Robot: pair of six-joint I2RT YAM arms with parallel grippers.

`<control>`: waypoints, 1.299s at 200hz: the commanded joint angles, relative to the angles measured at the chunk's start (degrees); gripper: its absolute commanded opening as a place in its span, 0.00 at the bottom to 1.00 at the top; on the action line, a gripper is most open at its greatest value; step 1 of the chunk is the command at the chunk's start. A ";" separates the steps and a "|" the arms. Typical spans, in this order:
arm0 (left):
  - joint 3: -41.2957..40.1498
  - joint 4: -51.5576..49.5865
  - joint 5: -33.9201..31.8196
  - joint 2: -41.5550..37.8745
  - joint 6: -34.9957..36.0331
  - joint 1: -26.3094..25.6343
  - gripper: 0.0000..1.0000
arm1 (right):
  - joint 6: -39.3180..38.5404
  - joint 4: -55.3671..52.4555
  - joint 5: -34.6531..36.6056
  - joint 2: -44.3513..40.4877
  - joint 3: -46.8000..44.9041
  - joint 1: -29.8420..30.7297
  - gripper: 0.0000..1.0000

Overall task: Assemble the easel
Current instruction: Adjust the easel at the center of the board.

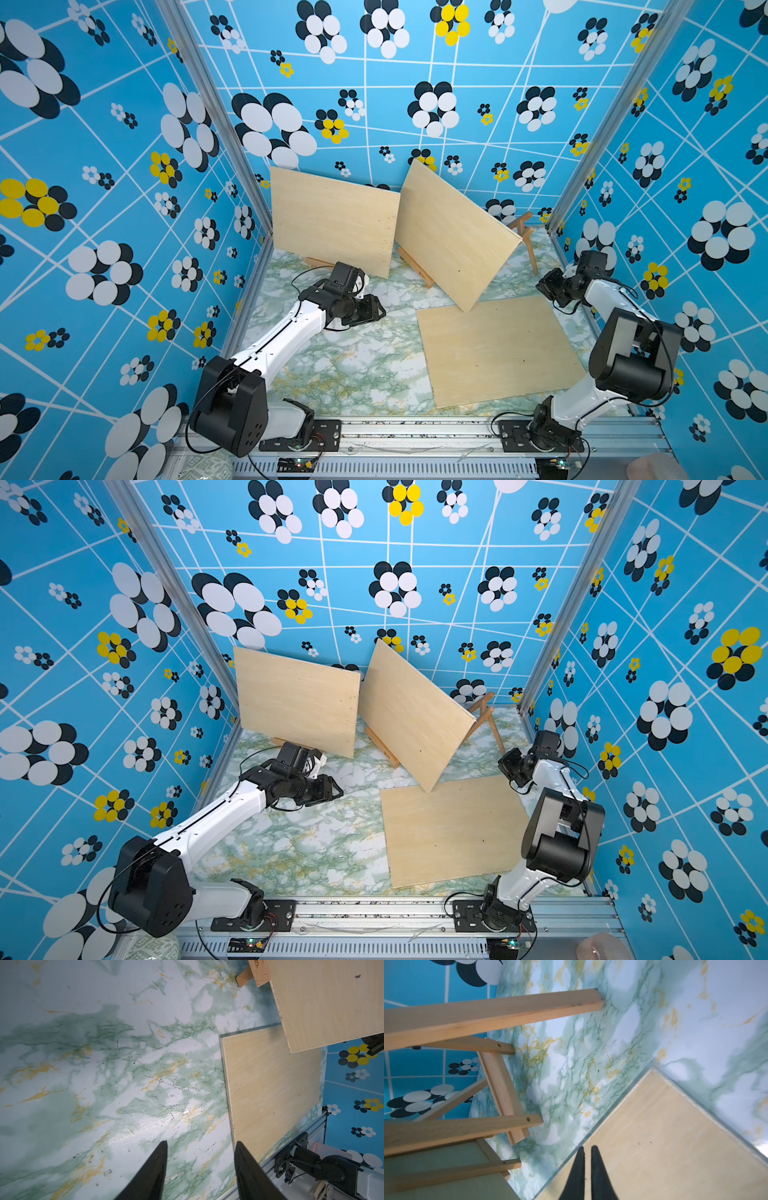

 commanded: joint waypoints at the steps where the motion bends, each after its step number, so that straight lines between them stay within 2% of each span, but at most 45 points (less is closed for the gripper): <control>1: -1.04 0.47 0.68 -1.33 0.95 0.76 0.55 | 4.92 2.72 -4.63 4.62 4.43 0.00 0.09; 86: -1.26 -0.85 -1.03 -1.93 1.08 1.63 0.55 | 13.84 18.07 -3.85 15.75 10.05 -0.08 0.08; 171: 0.73 -1.67 -1.34 0.54 1.59 1.82 0.55 | 14.99 17.62 -3.20 23.04 19.59 -0.52 0.09; 192: 0.61 -1.15 -1.34 0.68 1.57 1.82 0.55 | 16.30 20.53 -2.85 21.80 17.48 -0.52 0.09; 220: 0.15 -0.24 -0.93 0.92 1.43 1.74 0.55 | 15.04 16.61 -4.00 21.00 18.11 -0.53 0.09; 260: -0.27 1.83 0.44 0.62 1.85 0.55 0.55 | 14.90 15.78 -3.12 10.73 7.45 -0.17 0.10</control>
